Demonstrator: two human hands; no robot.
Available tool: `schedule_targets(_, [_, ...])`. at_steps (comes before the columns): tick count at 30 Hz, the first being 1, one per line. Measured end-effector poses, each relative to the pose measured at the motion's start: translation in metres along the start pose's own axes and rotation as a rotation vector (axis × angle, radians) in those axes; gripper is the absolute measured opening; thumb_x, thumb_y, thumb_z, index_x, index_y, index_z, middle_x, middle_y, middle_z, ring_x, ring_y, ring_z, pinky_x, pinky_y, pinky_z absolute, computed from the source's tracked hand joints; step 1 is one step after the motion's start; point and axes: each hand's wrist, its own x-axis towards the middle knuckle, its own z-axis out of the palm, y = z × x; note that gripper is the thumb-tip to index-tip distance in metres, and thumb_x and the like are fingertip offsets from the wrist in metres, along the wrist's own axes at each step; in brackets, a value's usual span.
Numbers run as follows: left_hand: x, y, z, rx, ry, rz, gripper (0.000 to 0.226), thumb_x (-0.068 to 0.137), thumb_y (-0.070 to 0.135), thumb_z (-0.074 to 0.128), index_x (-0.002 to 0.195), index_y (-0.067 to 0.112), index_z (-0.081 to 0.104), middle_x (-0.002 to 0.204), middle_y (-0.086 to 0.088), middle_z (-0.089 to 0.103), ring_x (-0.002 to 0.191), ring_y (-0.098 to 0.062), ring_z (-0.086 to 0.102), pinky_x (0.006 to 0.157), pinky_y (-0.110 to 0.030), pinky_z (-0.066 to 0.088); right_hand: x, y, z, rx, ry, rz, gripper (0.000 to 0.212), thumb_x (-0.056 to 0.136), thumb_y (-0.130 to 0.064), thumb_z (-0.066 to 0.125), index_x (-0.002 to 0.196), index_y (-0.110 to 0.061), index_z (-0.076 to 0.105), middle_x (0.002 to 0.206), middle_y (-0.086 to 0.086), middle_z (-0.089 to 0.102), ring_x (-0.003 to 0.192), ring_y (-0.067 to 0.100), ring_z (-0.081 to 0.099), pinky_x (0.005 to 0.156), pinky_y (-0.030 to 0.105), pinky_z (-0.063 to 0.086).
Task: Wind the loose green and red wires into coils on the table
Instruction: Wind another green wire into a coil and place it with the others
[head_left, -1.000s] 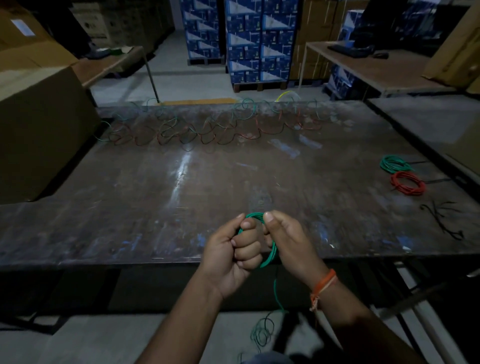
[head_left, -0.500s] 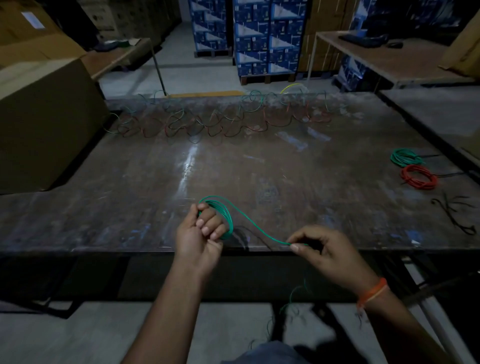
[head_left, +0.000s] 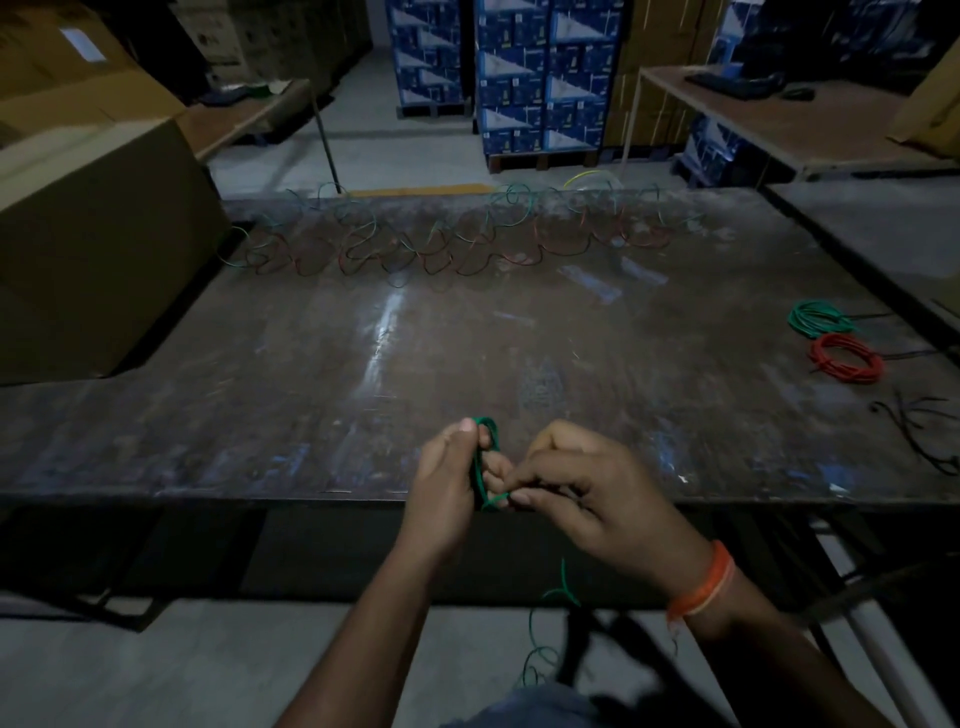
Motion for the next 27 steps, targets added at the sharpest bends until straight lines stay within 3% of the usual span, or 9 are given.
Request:
schedule_targets(3, [-0.006, 0.0, 0.004, 0.171, -0.086, 0.017, 0.032, 0.108, 0.019, 0.034, 0.082, 0.008, 0.048, 0.05, -0.002, 0.044, 0.041, -0.012, 0.038, 0.041, -0.021, 0.031, 0.008, -0.002, -0.005, -0.017, 0.032, -0.001, 0.013, 0.088, 0.0, 0.074, 0.099, -0.007, 0.075, 0.089, 0.003, 0.059, 0.081, 0.003, 0.063, 0.072, 0.014, 0.045])
schedule_targets(8, [-0.006, -0.002, 0.003, 0.079, -0.198, -0.146, 0.028, 0.101, 0.029, 0.044, 0.08, 0.013, 0.052, 0.056, 0.0, 0.032, 0.045, -0.008, 0.025, 0.042, -0.017, 0.022, 0.019, 0.004, -0.019, -0.067, 0.126, -0.014, 0.02, 0.085, 0.003, 0.074, 0.101, -0.01, 0.075, 0.096, 0.002, 0.06, 0.089, 0.013, 0.062, 0.076, 0.022, 0.048])
schedule_targets(13, [-0.009, 0.004, 0.005, -0.229, -0.366, -0.329, 0.032, 0.097, 0.034, 0.042, 0.078, 0.012, 0.055, 0.05, 0.006, 0.024, 0.04, -0.006, 0.014, 0.043, -0.016, 0.013, 0.017, 0.019, -0.013, 0.037, 0.247, 0.14, 0.02, 0.09, -0.009, 0.074, 0.109, -0.016, 0.075, 0.102, 0.003, 0.057, 0.089, 0.015, 0.061, 0.077, 0.025, 0.05])
schedule_targets(16, [-0.012, 0.006, 0.007, -0.498, -0.485, -0.376, 0.035, 0.101, 0.032, 0.037, 0.078, 0.013, 0.056, 0.049, 0.01, 0.023, 0.04, -0.006, 0.012, 0.04, -0.017, 0.012, 0.009, 0.027, 0.001, 0.117, 0.241, 0.236, 0.022, 0.102, -0.025, 0.055, 0.106, -0.016, 0.075, 0.098, 0.002, 0.066, 0.094, 0.014, 0.065, 0.082, 0.036, 0.053])
schedule_targets(20, [-0.014, 0.003, 0.016, -0.564, -0.371, -0.382, 0.036, 0.1, 0.033, 0.036, 0.072, 0.016, 0.051, 0.045, 0.011, 0.024, 0.038, -0.005, 0.009, 0.039, -0.016, 0.008, -0.003, 0.023, 0.023, 0.341, 0.253, 0.409, 0.046, 0.104, -0.049, 0.039, 0.096, -0.012, 0.065, 0.087, 0.011, 0.064, 0.083, 0.021, 0.061, 0.079, 0.049, 0.049])
schedule_targets(25, [-0.014, -0.003, 0.023, -0.191, -0.2, -0.205, 0.029, 0.101, 0.033, 0.039, 0.078, 0.016, 0.045, 0.05, 0.007, 0.025, 0.038, -0.004, 0.016, 0.044, -0.015, 0.012, -0.008, 0.022, 0.035, 0.197, 0.368, 0.459, 0.036, 0.104, -0.039, 0.041, 0.084, -0.016, 0.059, 0.067, -0.008, 0.053, 0.064, 0.005, 0.051, 0.061, 0.031, 0.042])
schedule_targets(27, [-0.013, -0.004, 0.024, -0.115, -0.188, -0.17, 0.031, 0.104, 0.03, 0.037, 0.079, 0.014, 0.047, 0.05, 0.005, 0.025, 0.04, -0.006, 0.017, 0.043, -0.014, 0.017, -0.008, 0.023, 0.037, 0.16, 0.402, 0.474, 0.039, 0.104, -0.039, 0.04, 0.082, -0.014, 0.06, 0.066, -0.008, 0.053, 0.062, 0.005, 0.05, 0.06, 0.032, 0.042])
